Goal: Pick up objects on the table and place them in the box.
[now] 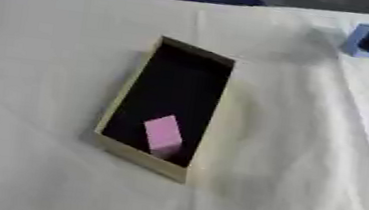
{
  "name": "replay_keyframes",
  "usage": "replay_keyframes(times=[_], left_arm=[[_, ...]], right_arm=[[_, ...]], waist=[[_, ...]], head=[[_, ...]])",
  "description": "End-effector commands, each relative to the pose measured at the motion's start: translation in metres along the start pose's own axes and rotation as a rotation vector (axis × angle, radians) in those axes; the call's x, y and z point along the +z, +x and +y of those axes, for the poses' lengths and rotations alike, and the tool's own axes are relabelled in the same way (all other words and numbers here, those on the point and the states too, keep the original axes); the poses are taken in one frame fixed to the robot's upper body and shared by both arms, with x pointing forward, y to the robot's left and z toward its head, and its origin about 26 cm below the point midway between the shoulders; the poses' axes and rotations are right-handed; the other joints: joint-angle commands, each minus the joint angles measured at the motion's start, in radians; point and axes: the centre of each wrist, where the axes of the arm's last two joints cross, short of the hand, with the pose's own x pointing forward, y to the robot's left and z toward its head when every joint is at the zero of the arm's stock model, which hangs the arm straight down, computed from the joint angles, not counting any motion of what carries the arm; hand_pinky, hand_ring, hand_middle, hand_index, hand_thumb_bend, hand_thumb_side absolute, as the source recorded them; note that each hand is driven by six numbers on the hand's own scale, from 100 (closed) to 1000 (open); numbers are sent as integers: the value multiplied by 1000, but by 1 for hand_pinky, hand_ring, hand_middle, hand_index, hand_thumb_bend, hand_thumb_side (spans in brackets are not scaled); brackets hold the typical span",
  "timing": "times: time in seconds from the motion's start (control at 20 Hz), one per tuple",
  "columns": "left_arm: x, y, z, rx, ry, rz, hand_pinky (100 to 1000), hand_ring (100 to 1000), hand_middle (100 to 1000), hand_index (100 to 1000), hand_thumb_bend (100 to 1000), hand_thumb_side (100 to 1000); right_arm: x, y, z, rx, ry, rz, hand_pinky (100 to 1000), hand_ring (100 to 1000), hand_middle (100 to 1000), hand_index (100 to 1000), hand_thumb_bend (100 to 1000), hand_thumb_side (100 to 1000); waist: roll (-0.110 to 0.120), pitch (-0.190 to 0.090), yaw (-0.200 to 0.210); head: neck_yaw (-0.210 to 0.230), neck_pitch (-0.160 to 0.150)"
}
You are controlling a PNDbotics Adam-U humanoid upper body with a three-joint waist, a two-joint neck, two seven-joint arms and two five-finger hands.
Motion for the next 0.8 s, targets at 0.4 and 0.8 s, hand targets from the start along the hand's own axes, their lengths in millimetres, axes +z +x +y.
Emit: replay_keyframes(times=[0.4, 0.8], left_arm=[[-7, 7, 0, 0, -17, -39, 704, 749, 746, 882, 247, 764], [-7, 7, -1, 3, -17, -38, 704, 749, 747, 882, 244, 767]], right_arm=[[4, -2, -17, -41, 3, 61, 952, 971, 917, 1000, 202, 100], [3, 7, -11, -58, 54, 56, 940, 963, 908, 1000, 168, 100]], waist=[[2, -7, 13], [5, -1, 16]], head=[[-6, -16], [-8, -14]])
